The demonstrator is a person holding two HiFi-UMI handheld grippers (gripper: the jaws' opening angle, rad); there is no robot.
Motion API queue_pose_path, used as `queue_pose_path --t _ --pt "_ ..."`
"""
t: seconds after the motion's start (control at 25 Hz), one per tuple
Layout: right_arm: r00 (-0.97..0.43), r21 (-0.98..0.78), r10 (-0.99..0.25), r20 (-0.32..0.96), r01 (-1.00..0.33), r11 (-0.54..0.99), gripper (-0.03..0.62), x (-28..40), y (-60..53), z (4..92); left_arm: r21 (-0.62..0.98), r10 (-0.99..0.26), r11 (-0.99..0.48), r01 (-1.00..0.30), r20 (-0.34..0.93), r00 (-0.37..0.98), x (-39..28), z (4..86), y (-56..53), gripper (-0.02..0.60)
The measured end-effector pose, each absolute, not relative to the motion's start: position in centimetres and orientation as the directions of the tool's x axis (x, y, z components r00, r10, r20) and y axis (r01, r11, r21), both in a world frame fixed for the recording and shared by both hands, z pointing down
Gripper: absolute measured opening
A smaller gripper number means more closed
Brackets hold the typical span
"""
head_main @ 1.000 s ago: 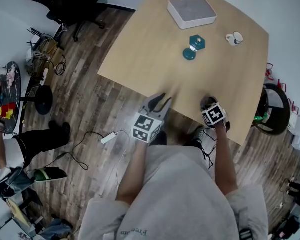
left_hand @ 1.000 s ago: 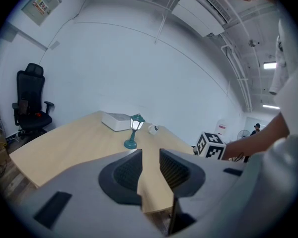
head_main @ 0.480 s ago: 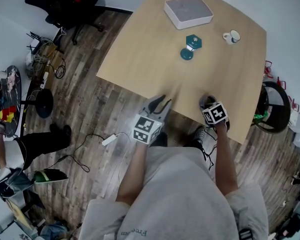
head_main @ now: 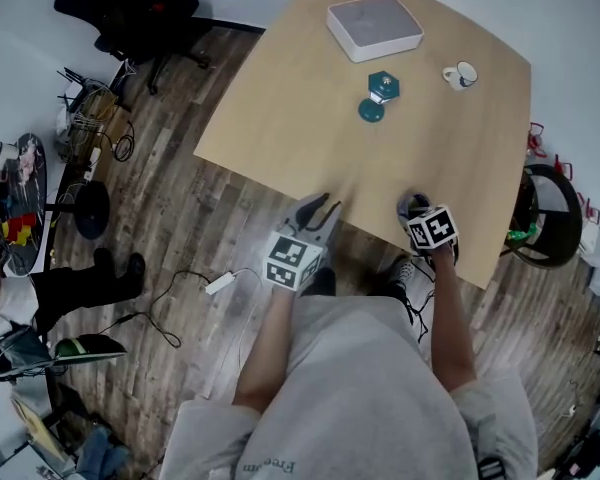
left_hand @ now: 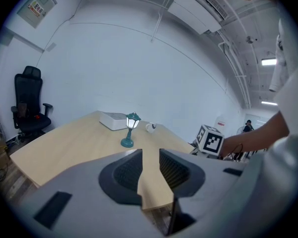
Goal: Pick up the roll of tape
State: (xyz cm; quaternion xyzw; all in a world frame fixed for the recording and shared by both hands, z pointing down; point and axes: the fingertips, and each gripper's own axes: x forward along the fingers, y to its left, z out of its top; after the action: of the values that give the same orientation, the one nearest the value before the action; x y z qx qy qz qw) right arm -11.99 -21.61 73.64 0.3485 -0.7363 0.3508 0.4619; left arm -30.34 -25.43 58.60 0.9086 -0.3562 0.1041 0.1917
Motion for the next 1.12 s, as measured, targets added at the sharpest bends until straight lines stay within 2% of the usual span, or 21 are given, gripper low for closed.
queue_pose_path --t 0.68,1.12 --pt "-0.339 -0.164 -0.214 0.916 -0.805 0.571 0.043 -11.1 -21.1 71.9 0.262 -0.637 -0.642 -0.721 0.341 0.691 -27.5 58.0 -25.3 0.097" --pt "-0.484 -0.285 -0.267 0.834 -0.790 0.542 0.043 -10.2 -21.4 69.3 0.253 -0.703 -0.568 -0.783 0.344 0.622 -26.0 57.0 -26.5 0.094"
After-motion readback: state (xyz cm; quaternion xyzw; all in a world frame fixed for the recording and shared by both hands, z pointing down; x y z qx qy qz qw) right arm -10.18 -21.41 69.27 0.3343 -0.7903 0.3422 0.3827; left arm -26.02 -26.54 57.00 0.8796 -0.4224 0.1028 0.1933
